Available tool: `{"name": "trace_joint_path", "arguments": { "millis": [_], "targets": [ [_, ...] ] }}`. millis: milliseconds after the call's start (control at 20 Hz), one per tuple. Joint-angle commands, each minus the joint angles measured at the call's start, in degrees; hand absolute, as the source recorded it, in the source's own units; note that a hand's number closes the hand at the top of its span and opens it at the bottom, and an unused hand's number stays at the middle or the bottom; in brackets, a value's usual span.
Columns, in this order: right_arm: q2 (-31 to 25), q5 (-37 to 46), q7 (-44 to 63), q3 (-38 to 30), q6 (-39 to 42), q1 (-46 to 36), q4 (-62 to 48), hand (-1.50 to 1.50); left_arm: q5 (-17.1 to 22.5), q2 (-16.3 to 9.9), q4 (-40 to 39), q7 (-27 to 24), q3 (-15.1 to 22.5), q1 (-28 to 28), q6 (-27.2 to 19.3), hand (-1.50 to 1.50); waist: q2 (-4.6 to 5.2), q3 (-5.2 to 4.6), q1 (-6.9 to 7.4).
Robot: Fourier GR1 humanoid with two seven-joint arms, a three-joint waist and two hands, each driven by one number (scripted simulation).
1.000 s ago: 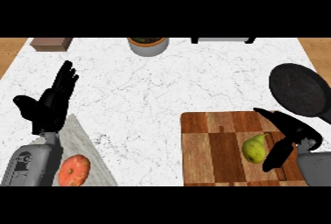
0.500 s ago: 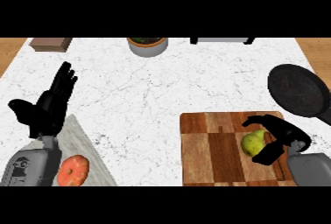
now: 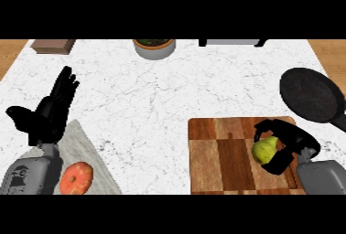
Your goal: Pick the pear from the cutting board and place it in the pan
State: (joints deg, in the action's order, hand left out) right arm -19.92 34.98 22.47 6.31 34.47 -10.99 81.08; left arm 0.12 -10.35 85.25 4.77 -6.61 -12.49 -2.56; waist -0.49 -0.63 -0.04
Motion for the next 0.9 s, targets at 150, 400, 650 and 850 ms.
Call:
{"name": "trace_joint_path", "arguments": {
  "millis": [150, 400, 650, 850],
  "targets": [
    [14.7, 9.3, 17.3, 2.1, -13.3, -10.0, -5.9, 1.50, -1.6, 1.1, -1.6, -0.4, 1.2, -1.5, -0.9, 0.00, 0.86, 0.61, 1.57],
    [18.3, 20.7, 32.1, -0.2, -25.9, -24.3, -13.2, 1.50, -1.2, 0.6, -1.4, 0.1, 1.9, -3.8, 0.5, 0.00, 1.38, 0.57, 3.89],
    [17.8, 33.5, 37.7, 3.8, -35.4, -33.1, -15.7, 1.50, -0.5, 1.2, -2.4, -0.6, 1.5, -2.0, 0.8, 0.00, 1.00, 0.53, 2.81],
    [19.8, 37.9, 42.0, 2.1, -39.9, -40.1, -18.7, 1.50, -0.8, 0.8, -1.8, -0.5, 0.9, -2.0, 0.0, 0.00, 0.75, 0.58, 1.75]
  ]
}}
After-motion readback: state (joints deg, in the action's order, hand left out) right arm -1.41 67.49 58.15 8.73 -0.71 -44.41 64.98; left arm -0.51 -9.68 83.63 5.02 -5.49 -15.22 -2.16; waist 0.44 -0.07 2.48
